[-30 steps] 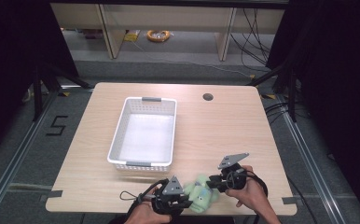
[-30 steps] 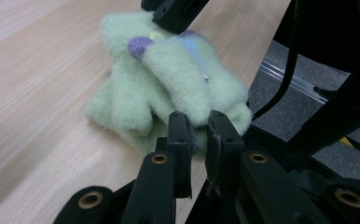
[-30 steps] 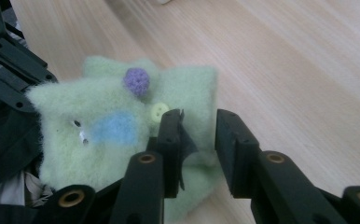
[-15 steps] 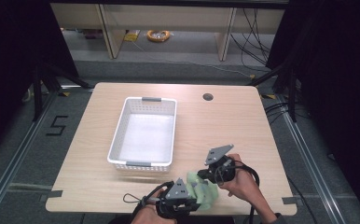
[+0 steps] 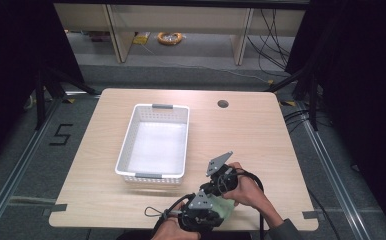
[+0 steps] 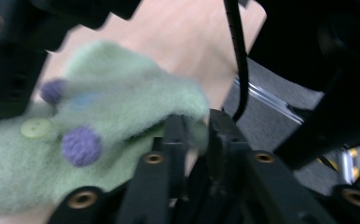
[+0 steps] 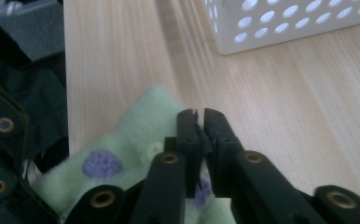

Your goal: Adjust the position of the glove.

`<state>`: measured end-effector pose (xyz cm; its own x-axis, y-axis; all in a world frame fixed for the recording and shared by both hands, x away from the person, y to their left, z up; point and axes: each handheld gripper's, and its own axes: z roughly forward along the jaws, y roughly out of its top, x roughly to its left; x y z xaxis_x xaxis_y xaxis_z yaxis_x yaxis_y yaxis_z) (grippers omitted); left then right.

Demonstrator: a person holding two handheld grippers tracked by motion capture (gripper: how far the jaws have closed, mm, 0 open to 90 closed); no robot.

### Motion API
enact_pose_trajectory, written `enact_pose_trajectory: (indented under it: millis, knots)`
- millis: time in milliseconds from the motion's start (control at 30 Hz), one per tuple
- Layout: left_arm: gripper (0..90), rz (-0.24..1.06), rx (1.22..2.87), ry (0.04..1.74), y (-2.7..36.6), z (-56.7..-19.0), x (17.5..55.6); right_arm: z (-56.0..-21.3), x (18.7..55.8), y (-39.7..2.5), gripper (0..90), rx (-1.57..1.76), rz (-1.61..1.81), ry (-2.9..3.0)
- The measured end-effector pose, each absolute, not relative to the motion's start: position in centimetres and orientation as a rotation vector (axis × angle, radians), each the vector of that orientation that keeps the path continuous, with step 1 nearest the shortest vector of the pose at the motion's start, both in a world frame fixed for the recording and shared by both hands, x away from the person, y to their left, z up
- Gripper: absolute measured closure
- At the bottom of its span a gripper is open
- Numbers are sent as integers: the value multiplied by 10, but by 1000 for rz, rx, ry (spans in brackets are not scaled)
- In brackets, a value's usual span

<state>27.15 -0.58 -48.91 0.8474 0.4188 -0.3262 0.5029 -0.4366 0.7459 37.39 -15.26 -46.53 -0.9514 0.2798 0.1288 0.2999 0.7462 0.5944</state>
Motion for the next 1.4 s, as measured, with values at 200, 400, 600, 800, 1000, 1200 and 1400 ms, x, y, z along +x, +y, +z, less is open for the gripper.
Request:
enact_pose_trajectory:
  millis: [200, 400, 600, 800, 1000, 1200, 1400]
  knots:
    - [502, -98, 2097, 696, 10, -485, 266, -452, 359, -172, 626, -666, -1113, -2893]
    - [447, -22, 2030, 725, 31, -470, 271, -441, 332, -203, 606, -861, -1185, -2879]
    - [454, 62, 1981, 849, 51, -475, 296, -450, 303, -230, 603, -967, -1178, -2868]
    - [471, 23, 1999, 882, 50, -484, 309, -457, 290, -239, 616, -1011, -1112, -2873]
    - [505, -43, 2018, 889, 44, -490, 315, -472, 288, -236, 656, -1011, -1011, -2874]
    - [606, -89, 2048, 895, 42, -497, 317, -483, 290, -231, 801, -989, -970, -2844]
    - [832, -73, 2060, 916, 44, -502, 317, -480, 289, -231, 860, -969, -977, -2862]
